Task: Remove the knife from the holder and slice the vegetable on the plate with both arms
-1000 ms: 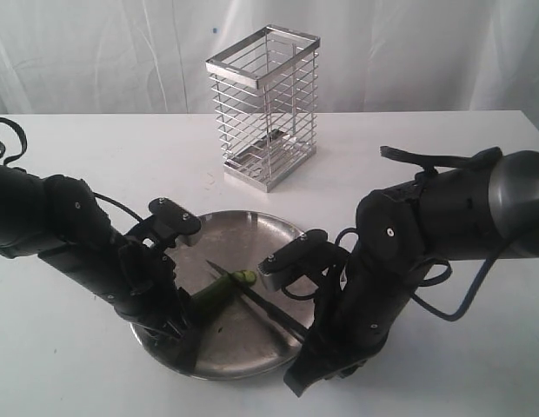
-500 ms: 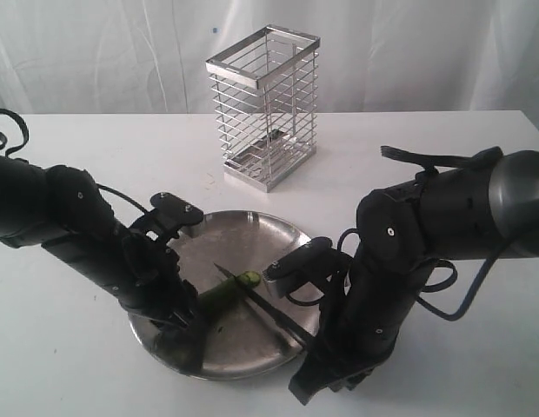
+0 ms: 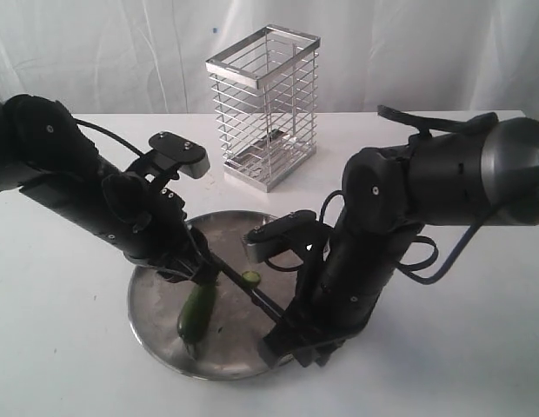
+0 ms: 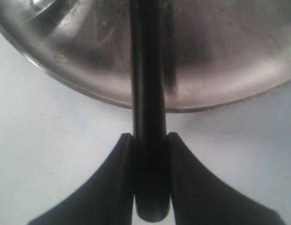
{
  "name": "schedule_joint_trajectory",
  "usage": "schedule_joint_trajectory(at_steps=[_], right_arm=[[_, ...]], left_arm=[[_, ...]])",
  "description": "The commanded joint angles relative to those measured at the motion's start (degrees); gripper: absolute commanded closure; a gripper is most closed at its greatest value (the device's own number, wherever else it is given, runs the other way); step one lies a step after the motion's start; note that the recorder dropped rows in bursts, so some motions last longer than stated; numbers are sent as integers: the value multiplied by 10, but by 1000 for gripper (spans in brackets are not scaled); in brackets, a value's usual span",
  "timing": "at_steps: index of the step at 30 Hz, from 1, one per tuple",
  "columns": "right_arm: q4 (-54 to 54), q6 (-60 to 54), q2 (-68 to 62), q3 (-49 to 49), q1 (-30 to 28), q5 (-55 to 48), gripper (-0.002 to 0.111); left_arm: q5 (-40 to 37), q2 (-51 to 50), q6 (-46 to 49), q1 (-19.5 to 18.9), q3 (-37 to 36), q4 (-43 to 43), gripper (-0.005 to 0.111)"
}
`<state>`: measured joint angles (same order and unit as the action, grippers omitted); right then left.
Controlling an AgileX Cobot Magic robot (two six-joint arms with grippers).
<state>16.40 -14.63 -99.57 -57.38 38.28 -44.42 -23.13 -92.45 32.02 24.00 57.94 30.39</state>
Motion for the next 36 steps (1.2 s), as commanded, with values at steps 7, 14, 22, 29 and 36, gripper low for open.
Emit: schedule_joint_trajectory(at_steps=[7,14,22,29,36], right_arm=[[-14,-21,-40,-76,0,-42,108],[-88,-40,-40,-80,31,-36,108],[-139,-19,-45,-94,31,-31,108],[-139,-22,-66,-113,32,-41,108],[-139,-30,-75,-122,33,-41,108]], left_arm=[[-33,5,-5,1,-2,-13,58],[-30,5,-5,1,-2,-18,58],[-30,5,-5,1,-2,-18,58],[-30,5,-5,1,-2,-18,58],[-30,5,-5,1,-2,-18,58]])
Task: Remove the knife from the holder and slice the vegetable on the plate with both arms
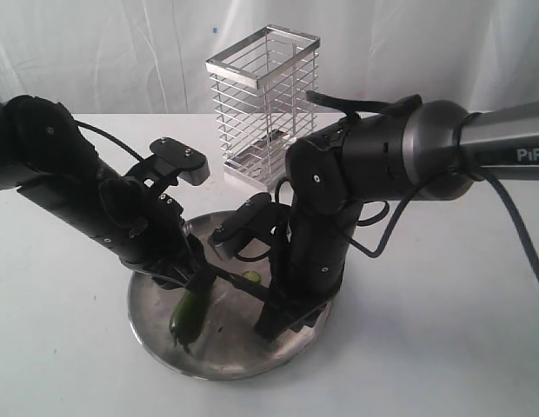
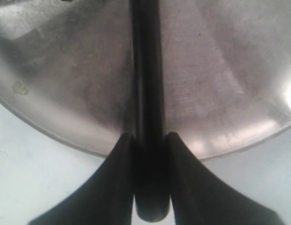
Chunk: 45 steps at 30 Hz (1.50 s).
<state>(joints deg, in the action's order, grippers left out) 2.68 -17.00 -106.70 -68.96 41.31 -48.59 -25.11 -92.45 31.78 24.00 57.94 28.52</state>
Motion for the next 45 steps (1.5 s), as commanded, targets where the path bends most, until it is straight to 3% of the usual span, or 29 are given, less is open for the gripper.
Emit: schedule_joint_trajectory(at_steps=[1,45], right_arm=[[-2,-8,-7,-6,2,1,108],[3,-8,-17,-31,11,-29,108]], left_arm=[[-10,5,-3,1,-2,1,58],[-13,5,-3,1,-2,1,58]])
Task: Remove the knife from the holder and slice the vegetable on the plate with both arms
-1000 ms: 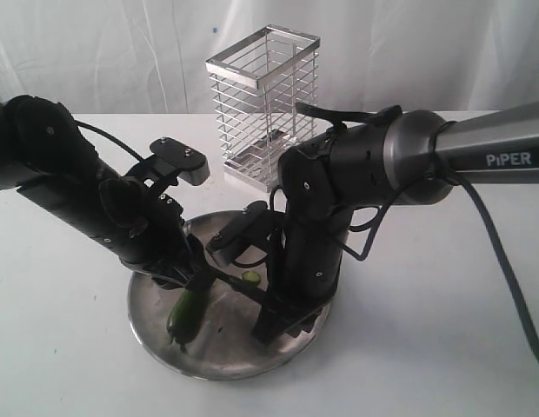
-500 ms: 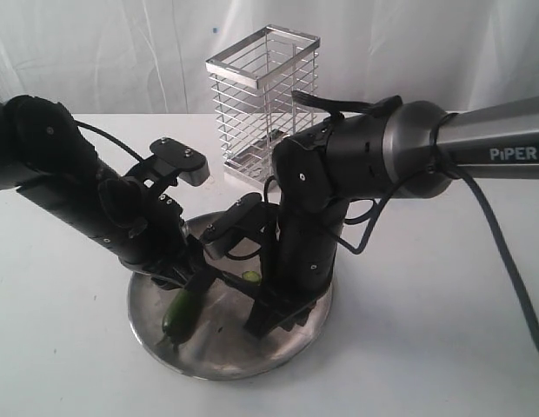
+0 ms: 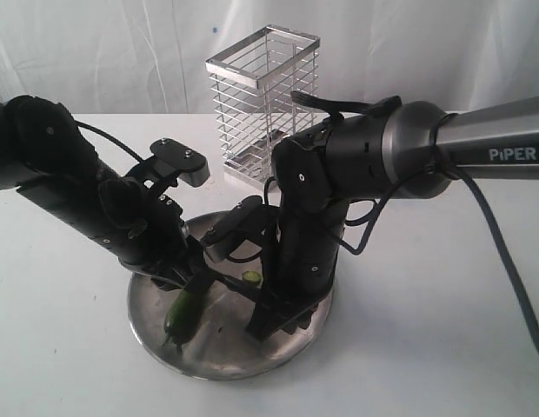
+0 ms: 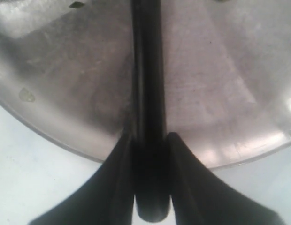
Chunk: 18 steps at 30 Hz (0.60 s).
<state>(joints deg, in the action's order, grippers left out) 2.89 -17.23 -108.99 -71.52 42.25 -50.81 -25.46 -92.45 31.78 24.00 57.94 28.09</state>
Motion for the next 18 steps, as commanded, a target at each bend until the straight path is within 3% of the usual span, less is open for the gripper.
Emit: schedule_joint_trajectory(at_steps=[1,18], right_arm=[[-2,-5,2,-5,2,-8,108],[-79,-5,-14,-13,2,-20,108]], left_arm=[[-9,5,-3,1,-2,5,58],[-10,5,-3,1,-2,5,58]])
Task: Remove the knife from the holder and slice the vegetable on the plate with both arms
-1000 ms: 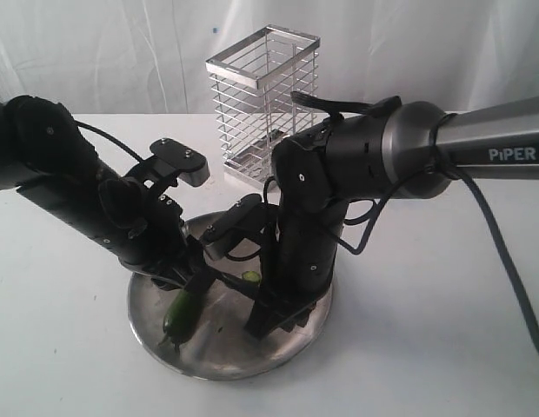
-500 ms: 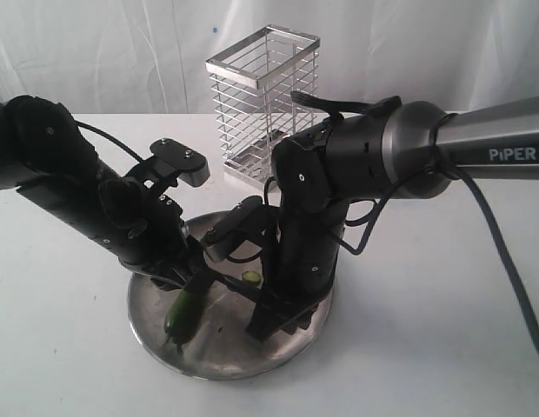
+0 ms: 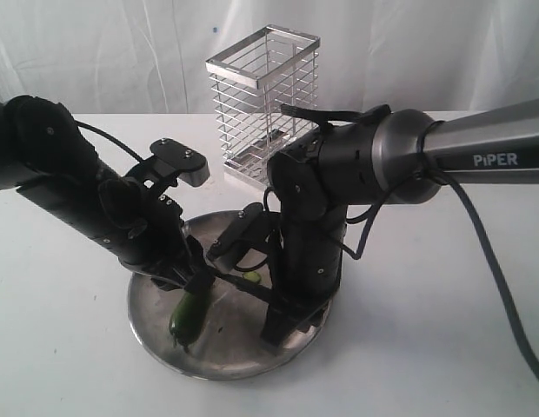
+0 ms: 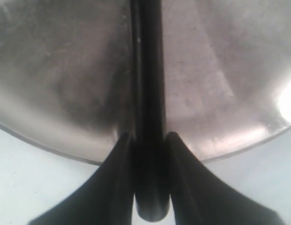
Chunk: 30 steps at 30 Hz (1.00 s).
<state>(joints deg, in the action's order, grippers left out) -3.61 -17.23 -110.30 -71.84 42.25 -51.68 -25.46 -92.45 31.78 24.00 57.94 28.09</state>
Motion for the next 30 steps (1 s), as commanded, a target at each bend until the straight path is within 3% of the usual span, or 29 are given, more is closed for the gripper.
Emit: schedule_joint_trajectory(at_steps=[1,21,30], right_arm=[[-14,-5,-1,-11,2,-14,108],[14,-5,-24,-22,2,-45,108],[14,-5,-25,-24,2,-46,108]], left_arm=[[-10,5,-3,1,-2,5,58],[8,5,-3,1,-2,-11,58],[65,-26,-3,1,-2,-23,58]])
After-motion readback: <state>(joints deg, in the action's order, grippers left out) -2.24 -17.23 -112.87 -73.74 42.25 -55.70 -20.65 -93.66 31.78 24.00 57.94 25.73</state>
